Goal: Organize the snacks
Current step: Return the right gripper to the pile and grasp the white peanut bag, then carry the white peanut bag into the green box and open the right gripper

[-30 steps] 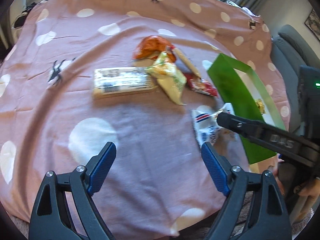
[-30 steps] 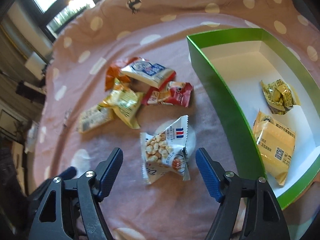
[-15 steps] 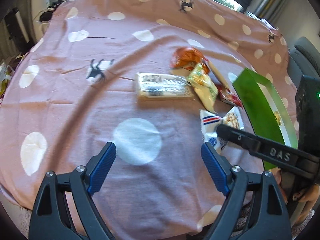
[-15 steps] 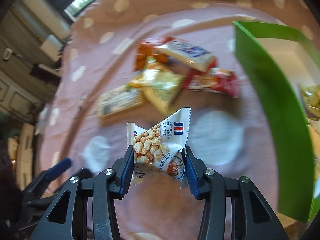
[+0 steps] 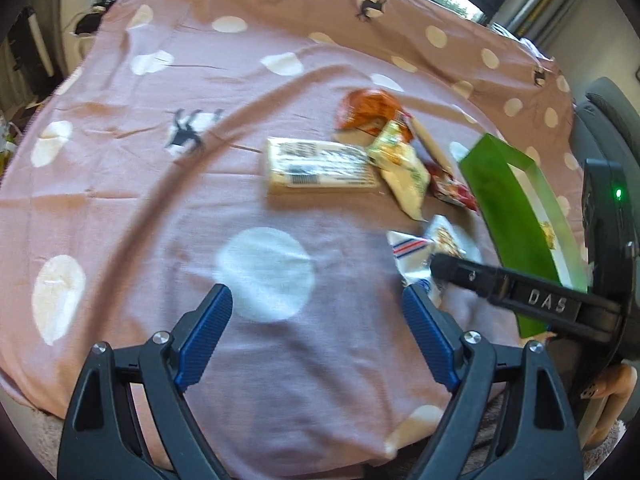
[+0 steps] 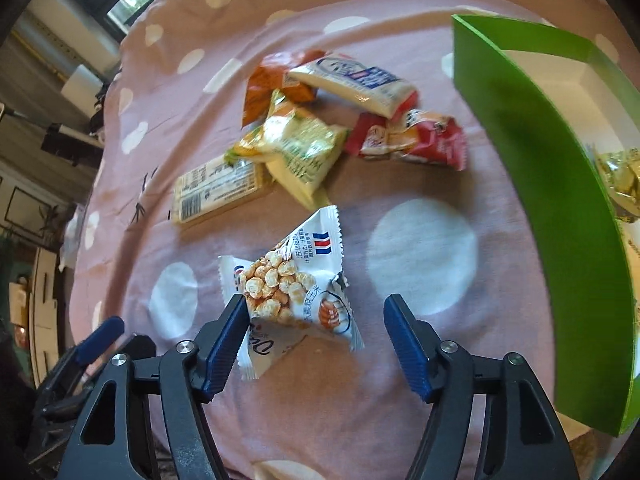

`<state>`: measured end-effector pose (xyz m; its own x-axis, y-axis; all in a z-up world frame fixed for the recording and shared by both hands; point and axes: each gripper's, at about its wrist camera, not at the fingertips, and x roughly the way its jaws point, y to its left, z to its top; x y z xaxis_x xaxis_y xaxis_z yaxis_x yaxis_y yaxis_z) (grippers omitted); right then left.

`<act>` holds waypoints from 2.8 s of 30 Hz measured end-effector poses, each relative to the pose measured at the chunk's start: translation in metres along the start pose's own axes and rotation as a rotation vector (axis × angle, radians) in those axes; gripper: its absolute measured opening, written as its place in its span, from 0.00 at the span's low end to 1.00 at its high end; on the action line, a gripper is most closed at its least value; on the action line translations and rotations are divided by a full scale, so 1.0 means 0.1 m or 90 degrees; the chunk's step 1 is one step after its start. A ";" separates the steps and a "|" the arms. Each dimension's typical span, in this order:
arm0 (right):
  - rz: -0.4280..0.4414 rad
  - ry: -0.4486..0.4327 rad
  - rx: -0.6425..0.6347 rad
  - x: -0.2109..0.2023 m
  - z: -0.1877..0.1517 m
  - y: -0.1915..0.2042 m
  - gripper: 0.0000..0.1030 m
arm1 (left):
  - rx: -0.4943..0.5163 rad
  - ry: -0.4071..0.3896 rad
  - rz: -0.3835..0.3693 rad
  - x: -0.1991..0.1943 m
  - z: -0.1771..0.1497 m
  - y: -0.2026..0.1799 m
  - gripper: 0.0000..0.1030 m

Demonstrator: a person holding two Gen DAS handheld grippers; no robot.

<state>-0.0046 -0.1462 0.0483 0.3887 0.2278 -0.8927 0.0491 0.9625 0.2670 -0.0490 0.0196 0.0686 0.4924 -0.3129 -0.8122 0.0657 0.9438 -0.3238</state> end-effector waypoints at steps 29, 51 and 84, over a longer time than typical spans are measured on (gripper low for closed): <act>0.161 0.034 0.000 0.21 0.15 -0.07 0.47 | -0.032 0.068 -0.125 0.55 -0.01 -0.35 0.64; 0.178 -0.144 -0.009 -0.69 0.09 -0.18 0.42 | 0.089 -0.027 -0.192 0.03 0.29 -0.99 0.40; 0.105 -0.257 0.266 -1.08 0.10 -2.02 0.43 | 0.310 0.088 -0.198 1.02 0.41 -2.71 0.33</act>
<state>-0.0476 -0.3666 0.0948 0.7362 0.2161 -0.6414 0.2840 0.7615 0.5826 0.0193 -0.2640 0.0940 0.2708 -0.5621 -0.7815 0.5956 0.7356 -0.3227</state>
